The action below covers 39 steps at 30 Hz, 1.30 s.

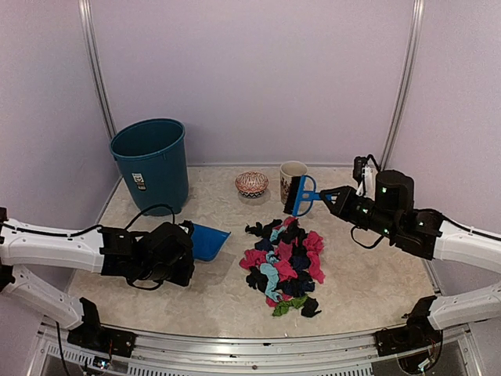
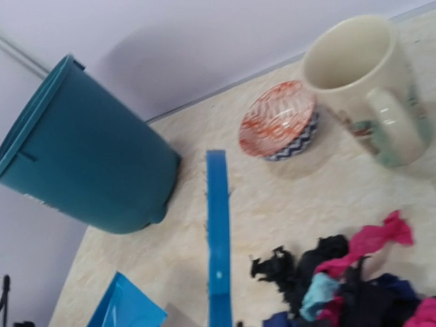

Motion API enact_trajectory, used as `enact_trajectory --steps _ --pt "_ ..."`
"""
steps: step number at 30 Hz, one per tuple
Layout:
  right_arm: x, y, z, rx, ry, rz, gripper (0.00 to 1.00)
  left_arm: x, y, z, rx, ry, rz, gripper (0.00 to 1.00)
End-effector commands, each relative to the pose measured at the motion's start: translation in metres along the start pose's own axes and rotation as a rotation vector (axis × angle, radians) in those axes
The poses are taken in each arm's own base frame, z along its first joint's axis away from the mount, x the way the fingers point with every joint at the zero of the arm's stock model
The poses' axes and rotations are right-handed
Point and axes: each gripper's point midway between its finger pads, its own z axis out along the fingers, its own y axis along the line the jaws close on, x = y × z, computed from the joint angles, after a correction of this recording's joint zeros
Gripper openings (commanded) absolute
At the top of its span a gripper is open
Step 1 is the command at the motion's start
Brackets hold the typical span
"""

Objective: Sweep away the paper scraps from the table
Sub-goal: Sweep the paper scraps at the center of the board, then place the dustpan at the center of the board.

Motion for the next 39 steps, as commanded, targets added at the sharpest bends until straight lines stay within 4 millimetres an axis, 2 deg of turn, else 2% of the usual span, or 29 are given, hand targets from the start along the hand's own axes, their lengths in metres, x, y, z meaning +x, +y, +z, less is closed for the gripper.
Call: enact_trajectory --steps 1,8,15,20,26,33,39 --pt "0.002 -0.017 -0.012 0.069 -0.018 -0.042 0.00 0.006 -0.018 0.022 0.038 0.019 0.010 0.00" --pt "0.004 -0.025 -0.022 0.095 -0.011 -0.061 0.00 0.013 -0.035 0.054 0.035 0.069 0.081 0.01" --pt "0.001 -0.031 -0.033 0.117 -0.031 -0.067 0.00 0.014 -0.042 0.071 0.019 0.087 0.112 0.02" --pt "0.003 -0.035 -0.036 0.123 -0.029 -0.067 0.00 0.008 -0.041 0.072 -0.005 0.075 0.117 0.23" --pt "0.005 -0.036 -0.035 0.124 -0.025 -0.070 0.00 0.001 -0.036 0.064 -0.015 0.036 0.108 0.48" --pt "0.004 -0.036 -0.035 0.130 -0.021 -0.081 0.00 -0.002 -0.030 0.041 0.005 -0.045 0.051 0.68" --pt "0.007 -0.038 -0.032 0.139 -0.016 -0.091 0.00 -0.005 -0.029 0.020 0.018 -0.199 -0.044 0.77"
